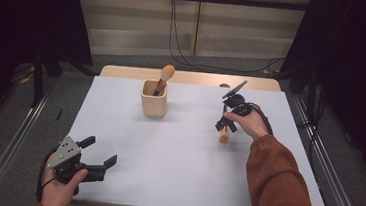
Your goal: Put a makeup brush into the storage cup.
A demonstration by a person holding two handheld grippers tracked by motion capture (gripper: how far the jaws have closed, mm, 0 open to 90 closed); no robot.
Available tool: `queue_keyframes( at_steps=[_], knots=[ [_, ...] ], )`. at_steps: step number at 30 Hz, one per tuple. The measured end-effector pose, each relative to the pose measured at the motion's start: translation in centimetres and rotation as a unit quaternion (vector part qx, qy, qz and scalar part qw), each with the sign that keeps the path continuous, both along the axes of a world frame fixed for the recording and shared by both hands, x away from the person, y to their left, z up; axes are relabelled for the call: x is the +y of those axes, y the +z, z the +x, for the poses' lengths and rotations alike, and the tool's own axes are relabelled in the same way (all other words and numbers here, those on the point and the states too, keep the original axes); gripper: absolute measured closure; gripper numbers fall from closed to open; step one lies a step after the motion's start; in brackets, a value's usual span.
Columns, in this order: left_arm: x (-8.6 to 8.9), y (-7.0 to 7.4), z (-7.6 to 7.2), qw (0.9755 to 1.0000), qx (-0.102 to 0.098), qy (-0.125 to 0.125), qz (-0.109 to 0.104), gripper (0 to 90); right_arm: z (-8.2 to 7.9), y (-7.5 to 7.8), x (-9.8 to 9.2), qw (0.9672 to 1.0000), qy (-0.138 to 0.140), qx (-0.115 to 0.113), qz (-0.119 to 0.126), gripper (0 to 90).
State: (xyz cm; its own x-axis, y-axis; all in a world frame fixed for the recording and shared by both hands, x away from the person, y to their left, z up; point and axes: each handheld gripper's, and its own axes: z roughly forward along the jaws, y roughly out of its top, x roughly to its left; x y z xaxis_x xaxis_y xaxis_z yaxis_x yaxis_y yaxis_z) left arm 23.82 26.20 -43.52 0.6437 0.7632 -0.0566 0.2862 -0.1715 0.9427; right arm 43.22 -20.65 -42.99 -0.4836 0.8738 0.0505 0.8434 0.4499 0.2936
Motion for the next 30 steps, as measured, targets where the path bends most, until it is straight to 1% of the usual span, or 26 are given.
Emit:
queue_keyframes(
  at_steps=[2, 4, 6, 8, 10, 11, 12, 14, 16, 18, 20, 22, 24, 26, 27, 29, 30],
  knots=[
    [0.0, 0.0, 0.0, 1.0, -0.002, -0.001, 0.004, 3.2, 0.2, -0.1, 0.2, 1.0, -0.005, 0.003, -0.007, 5.0],
    [-0.1, 0.0, -0.1, 1.0, -0.002, 0.0, 0.006, 3.2, 0.3, -0.3, 0.4, 0.9998, -0.009, 0.016, -0.009, 5.3],
    [-0.2, 0.0, 0.0, 1.0, -0.002, -0.001, 0.008, 3.2, 0.3, -0.5, 0.4, 0.9996, -0.014, 0.023, -0.012, 9.5],
    [-0.2, 0.0, 0.0, 1.0, -0.002, -0.003, 0.008, 3.2, 0.4, -0.8, 0.4, 0.9992, -0.015, 0.034, -0.013, 7.4],
    [-0.2, 0.0, 0.1, 0.9999, -0.003, -0.004, 0.01, 3.2, 0.5, -1.0, 0.5, 0.9992, -0.018, 0.031, -0.02, 9.3],
    [-0.2, 0.0, 0.0, 0.9999, -0.004, -0.005, 0.01, 3.2, 0.6, -1.1, 0.5, 0.9993, -0.017, 0.028, -0.017, 10.1],
    [-0.2, 0.0, 0.0, 0.9999, -0.004, -0.005, 0.01, 3.2, 0.6, -1.1, 0.5, 0.9993, -0.02, 0.028, -0.016, 13.5],
    [-0.2, 0.0, 0.0, 0.9999, -0.003, -0.007, 0.012, 3.2, 0.6, -1.2, 0.8, 0.9991, -0.022, 0.02, -0.029, 24.2],
    [-0.3, 0.0, 0.1, 0.9999, -0.001, -0.009, 0.009, 3.2, 0.8, -1.4, 0.9, 0.9983, -0.043, 0.031, -0.023, 25.3],
    [-0.2, 0.0, 0.0, 0.9999, -0.002, -0.009, 0.012, 3.1, 0.9, -1.6, 1.0, 0.9979, -0.052, 0.036, -0.017, 29.1],
    [-0.2, 0.0, 0.0, 0.9999, -0.004, -0.007, 0.01, 3.2, 1.1, -1.9, 1.0, 0.9968, -0.062, 0.043, -0.028, 32.5],
    [-0.2, 0.0, 0.1, 0.9999, -0.004, -0.005, 0.01, 3.1, 1.2, -2.2, 0.9, 0.9964, -0.066, 0.046, -0.025, 36.3],
    [-0.1, -0.1, 0.1, 0.9999, 0.0, -0.005, 0.009, 3.1, 1.2, -2.2, 1.0, 0.9967, -0.065, 0.044, -0.024, 42.0],
    [-0.1, 0.0, 0.1, 0.9999, -0.001, -0.002, 0.01, 3.1, 1.2, -2.2, 1.2, 0.9966, -0.064, 0.049, -0.021, 48.1],
    [-0.1, 0.0, 0.1, 1.0, -0.001, -0.002, 0.01, 3.1, 1.1, -2.4, 1.4, 0.996, -0.067, 0.055, -0.024, 49.7],
    [-0.1, -0.1, 0.1, 0.9999, -0.001, -0.005, 0.011, 3.1, 1.1, -2.4, 1.6, 0.9958, -0.067, 0.05, -0.038, 51.2],
    [-0.2, -0.1, 0.1, 0.9999, -0.001, -0.005, 0.011, 3.1, 1.1, -2.4, 1.7, 0.9955, -0.069, 0.05, -0.04, 52.1]
  ],
)
